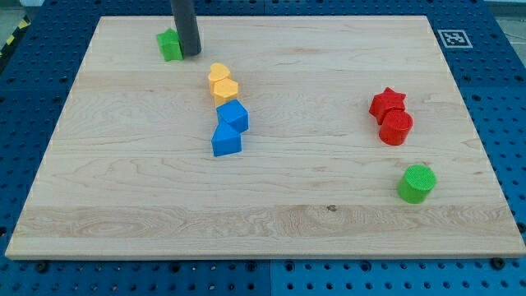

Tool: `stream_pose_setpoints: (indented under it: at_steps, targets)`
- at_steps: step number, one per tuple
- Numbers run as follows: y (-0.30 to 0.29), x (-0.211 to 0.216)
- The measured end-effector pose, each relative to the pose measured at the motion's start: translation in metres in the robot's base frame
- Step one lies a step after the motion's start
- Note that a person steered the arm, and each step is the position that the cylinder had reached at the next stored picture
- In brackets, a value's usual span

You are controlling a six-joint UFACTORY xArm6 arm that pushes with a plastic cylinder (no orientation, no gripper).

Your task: Slightly move the green star towards the top left of the board

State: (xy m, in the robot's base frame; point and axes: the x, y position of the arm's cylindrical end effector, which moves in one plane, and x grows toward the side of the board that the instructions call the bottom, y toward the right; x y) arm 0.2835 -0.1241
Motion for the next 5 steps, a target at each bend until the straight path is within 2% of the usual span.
stream_pose_setpoints:
  at_steps: [4,5]
  targets:
    - [0.0,0.013]
    - [-0.001,0.033]
